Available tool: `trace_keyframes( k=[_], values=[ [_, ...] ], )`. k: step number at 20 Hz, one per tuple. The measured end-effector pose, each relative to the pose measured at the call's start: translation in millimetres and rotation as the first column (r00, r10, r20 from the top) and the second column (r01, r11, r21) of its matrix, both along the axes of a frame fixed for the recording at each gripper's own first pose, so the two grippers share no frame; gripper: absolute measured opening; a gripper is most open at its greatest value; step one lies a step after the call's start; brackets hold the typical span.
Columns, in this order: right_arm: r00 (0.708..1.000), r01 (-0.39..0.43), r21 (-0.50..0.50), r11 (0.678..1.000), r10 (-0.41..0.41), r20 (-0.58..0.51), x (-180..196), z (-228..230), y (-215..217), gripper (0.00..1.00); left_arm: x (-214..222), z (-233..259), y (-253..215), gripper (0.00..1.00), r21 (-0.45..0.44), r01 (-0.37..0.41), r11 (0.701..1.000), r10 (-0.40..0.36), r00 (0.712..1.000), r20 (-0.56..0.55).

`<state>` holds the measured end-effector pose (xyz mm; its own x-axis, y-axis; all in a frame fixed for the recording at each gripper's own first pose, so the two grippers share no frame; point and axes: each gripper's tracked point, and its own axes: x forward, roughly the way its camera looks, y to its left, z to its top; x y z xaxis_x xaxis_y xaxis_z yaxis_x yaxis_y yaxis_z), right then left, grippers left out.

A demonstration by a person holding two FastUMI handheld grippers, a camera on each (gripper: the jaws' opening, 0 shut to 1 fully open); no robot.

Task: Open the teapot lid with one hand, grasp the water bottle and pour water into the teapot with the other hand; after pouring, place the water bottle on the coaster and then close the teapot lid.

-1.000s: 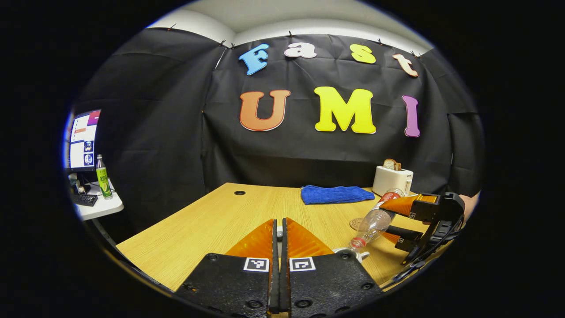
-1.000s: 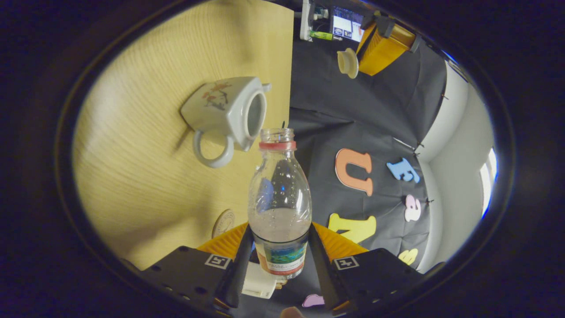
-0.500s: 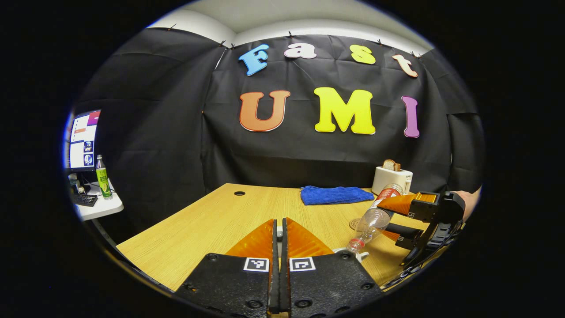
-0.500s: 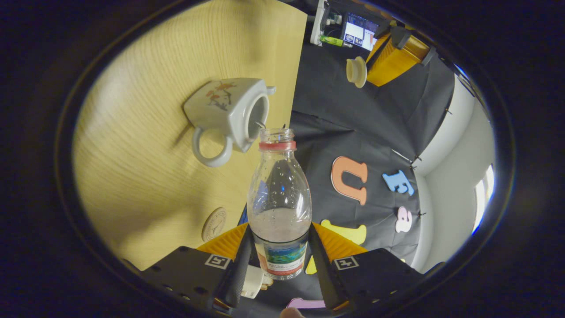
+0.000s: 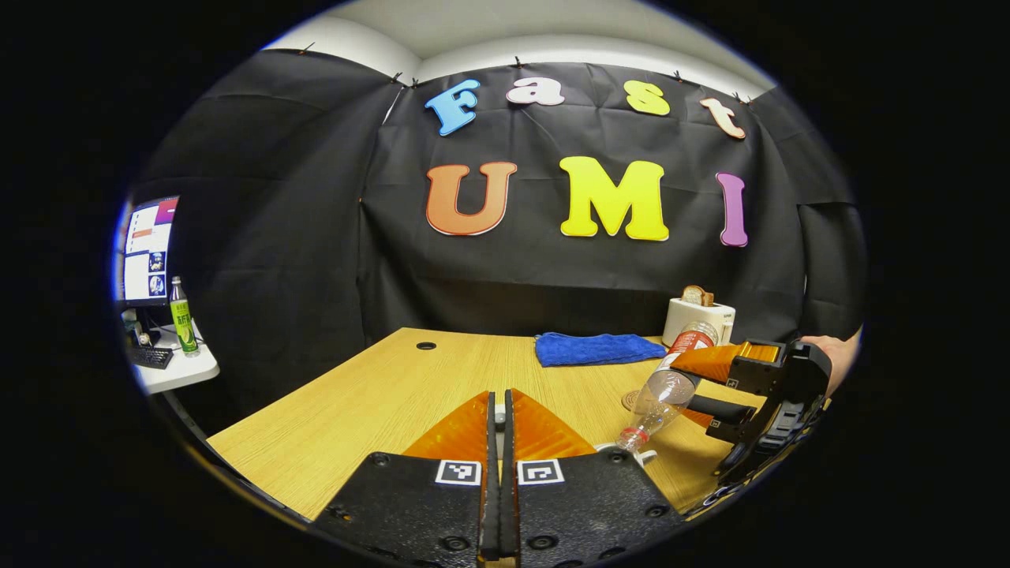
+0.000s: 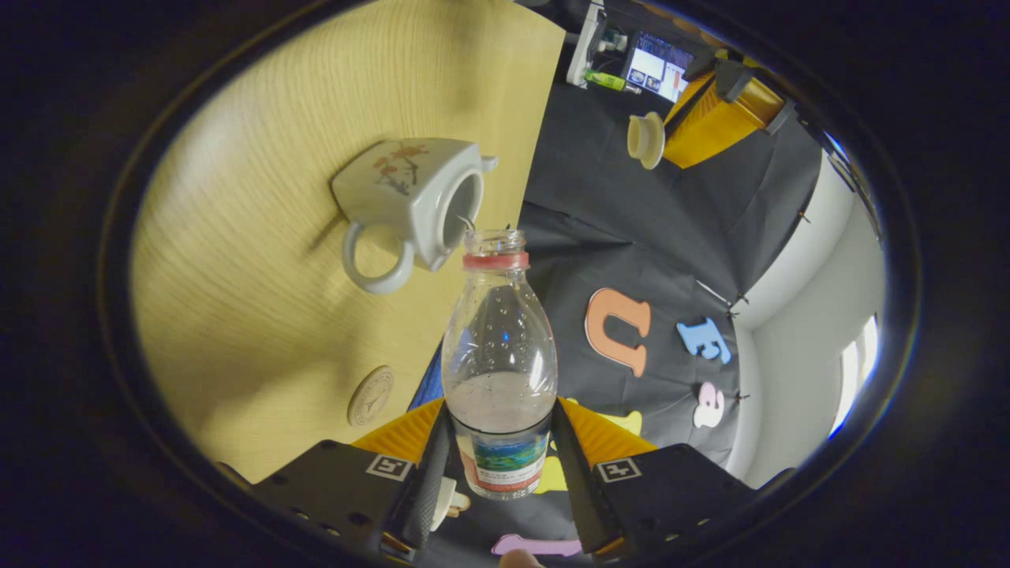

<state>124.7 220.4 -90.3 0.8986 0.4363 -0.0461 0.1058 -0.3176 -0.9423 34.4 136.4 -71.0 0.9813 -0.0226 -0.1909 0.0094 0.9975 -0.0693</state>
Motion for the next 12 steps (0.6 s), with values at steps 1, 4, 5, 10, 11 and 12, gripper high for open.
trace_keyframes(
  k=[1, 4, 5, 10, 11, 12],
  values=[
    [1.000, -0.001, -0.005, 1.000, 0.001, 0.002, -0.6, 1.1, 0.2, 0.69, 0.2, -0.6, 0.1, 0.03, 0.001, 0.000, 1.000, 0.000, 1.000, 0.001],
    [1.000, -0.002, -0.020, 1.000, 0.002, 0.011, 0.5, 1.7, 0.2, 0.70, 1.5, 0.1, -0.1, 0.03, -0.002, 0.000, 1.000, 0.000, 1.000, 0.000],
    [1.000, -0.002, -0.024, 1.000, 0.002, 0.014, 0.7, 1.8, 0.7, 0.70, 0.6, -0.4, -0.3, 0.03, -0.003, 0.000, 1.000, 0.000, 1.000, 0.001],
    [1.000, -0.005, -0.046, 0.999, 0.007, 0.030, 1.2, 4.3, 0.6, 0.69, -0.2, -0.6, -0.4, 0.03, -0.002, 0.003, 1.000, -0.003, 1.000, -0.001],
    [0.999, -0.005, -0.049, 0.999, 0.007, 0.034, 1.7, 4.8, 0.8, 0.69, -0.5, -1.8, -0.3, 0.03, -0.002, 0.004, 1.000, -0.005, 1.000, -0.004],
    [0.999, -0.004, -0.053, 0.999, 0.006, 0.036, 1.8, 4.9, 0.5, 0.69, 0.0, -1.4, -0.4, 0.03, -0.001, 0.004, 1.000, -0.004, 1.000, -0.005]
  ],
)
